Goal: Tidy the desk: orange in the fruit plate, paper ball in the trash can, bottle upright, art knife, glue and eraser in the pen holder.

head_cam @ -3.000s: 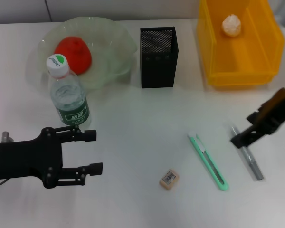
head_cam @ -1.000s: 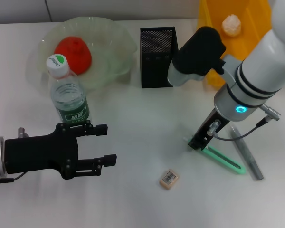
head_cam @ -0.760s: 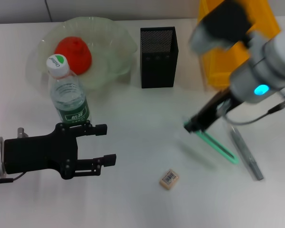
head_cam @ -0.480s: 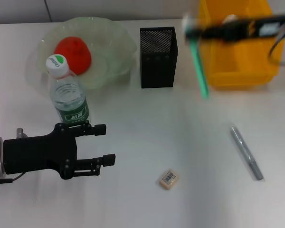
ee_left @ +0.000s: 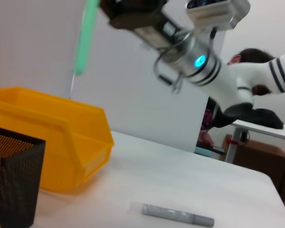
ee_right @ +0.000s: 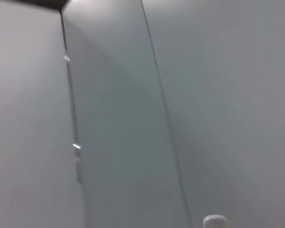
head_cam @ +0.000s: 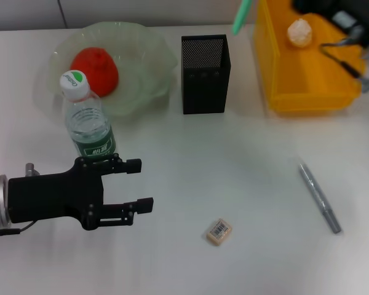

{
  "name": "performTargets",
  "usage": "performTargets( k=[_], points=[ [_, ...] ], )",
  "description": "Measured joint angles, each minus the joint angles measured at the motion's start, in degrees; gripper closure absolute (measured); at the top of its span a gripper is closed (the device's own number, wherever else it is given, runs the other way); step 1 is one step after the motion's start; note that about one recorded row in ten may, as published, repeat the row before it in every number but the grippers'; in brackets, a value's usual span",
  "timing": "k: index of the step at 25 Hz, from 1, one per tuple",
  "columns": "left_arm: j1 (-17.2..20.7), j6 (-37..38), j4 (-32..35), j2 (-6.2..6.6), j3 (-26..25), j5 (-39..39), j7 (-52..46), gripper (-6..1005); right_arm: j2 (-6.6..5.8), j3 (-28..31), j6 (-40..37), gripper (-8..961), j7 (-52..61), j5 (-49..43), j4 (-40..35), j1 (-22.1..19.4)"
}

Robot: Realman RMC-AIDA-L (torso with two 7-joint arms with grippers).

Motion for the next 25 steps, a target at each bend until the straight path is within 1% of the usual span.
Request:
performTargets(
  k=[2,3,4,7,8,9,10,11,13,20,25],
  points=[
    [-0.1,0.4,0.1,-0.18,0.0,0.0,-0.3,216,0.24,0.0,3.2,761,-8.5,1.9,6.1,2.6],
    [-0.1,1.0,0.2,-0.32,0.0,-0.3,-0.4,216,0.28,-0.1,6.5,761,-16.5,4.7,11.7,5.3],
    [-0.1,1.0,0.2,-0.32,0.0,-0.3,-0.4,216,0.28,-0.1,6.5,760,-16.5,4.7,11.7,5.3],
    [0.0,1.7,0.2,-0.44,0.0,-0.8,-0.4,216,0.29,-0.1,10.7,759,-22.1,6.2,15.6,8.0],
    [0.0,1.6,0.0,-0.48,0.0,-0.8,-0.3,216,0.29,-0.2,13.1,758,-22.6,6.2,16.5,9.2],
    [0.0,1.6,0.0,-0.48,0.0,-0.8,-0.3,216,0.29,-0.2,13.1,758,-22.6,6.2,16.5,9.2],
    [0.0,1.6,0.0,-0.48,0.0,-0.8,-0.3,216,0.29,-0.4,15.2,757,-22.4,6.0,16.9,9.8],
    [0.1,1.6,0.1,-0.52,0.0,-0.8,-0.2,216,0.29,-0.4,15.2,757,-22.4,6.0,16.9,9.8],
    [0.1,1.6,0.1,-0.52,0.0,-0.8,-0.2,216,0.29,-0.5,18.1,756,-22.2,6.0,17.6,10.1],
    [0.0,1.7,0.1,-0.57,-0.1,-1.0,-0.1,216,0.29,-0.8,18.9,752,-19.6,5.9,18.0,10.1],
    [-0.1,1.7,0.1,-0.57,-0.1,-1.3,0.0,216,0.05,-4.5,16.2,565,-12.5,5.9,15.2,9.0]
  ],
)
